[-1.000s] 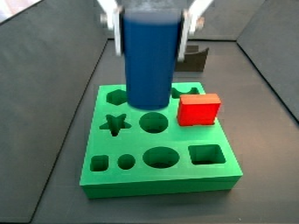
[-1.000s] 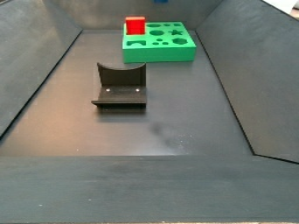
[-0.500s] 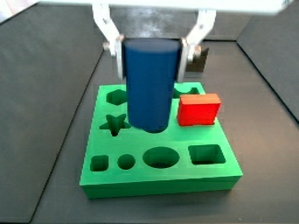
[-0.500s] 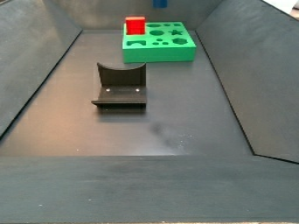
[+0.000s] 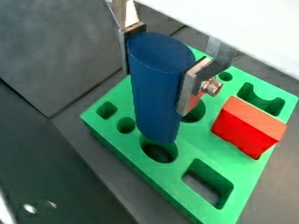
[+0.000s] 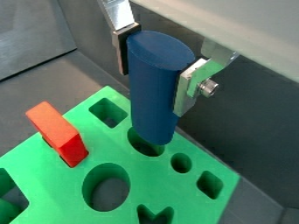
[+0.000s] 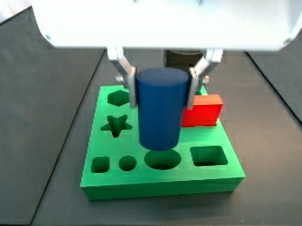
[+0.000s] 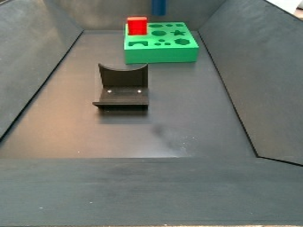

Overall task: Pick up the oval object. Move up. Place the oval object on the fixture. Regrasp the oval object. Move to above the board. Insert the oval object.
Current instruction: Insert the oval object.

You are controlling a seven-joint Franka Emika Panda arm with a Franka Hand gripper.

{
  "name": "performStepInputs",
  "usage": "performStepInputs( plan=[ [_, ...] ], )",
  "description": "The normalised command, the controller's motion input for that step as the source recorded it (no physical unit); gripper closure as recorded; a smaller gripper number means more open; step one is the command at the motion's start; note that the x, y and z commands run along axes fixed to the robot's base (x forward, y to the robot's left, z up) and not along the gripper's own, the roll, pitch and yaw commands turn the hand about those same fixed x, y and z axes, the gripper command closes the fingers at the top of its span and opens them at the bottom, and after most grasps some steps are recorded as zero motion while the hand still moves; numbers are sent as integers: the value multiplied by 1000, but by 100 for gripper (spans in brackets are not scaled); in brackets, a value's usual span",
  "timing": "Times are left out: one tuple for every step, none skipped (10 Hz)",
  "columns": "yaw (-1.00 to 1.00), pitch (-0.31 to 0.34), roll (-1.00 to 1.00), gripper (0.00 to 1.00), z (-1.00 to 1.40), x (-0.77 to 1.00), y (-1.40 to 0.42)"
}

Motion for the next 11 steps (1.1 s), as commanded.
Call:
performStepInputs(
  plan=[
    [134, -116, 333, 100, -483, 271, -120],
    [11, -61, 237, 100, -454, 209, -146],
    [-6, 0, 96, 100, -369, 203, -111],
    [-6, -17, 93, 100, -437, 174, -106],
    [0, -27, 153, 100, -463, 60, -74],
    [0, -43, 224, 100, -511, 0, -34],
    [14, -61, 221, 100, -531, -103, -31],
    [14, -83, 184, 100, -609, -69, -43],
    [0, -103, 123, 100, -637, -91, -80],
    [0, -114, 71, 100, -651, -74, -117],
    [0, -117, 23, 100, -731, 0, -134]
  ],
)
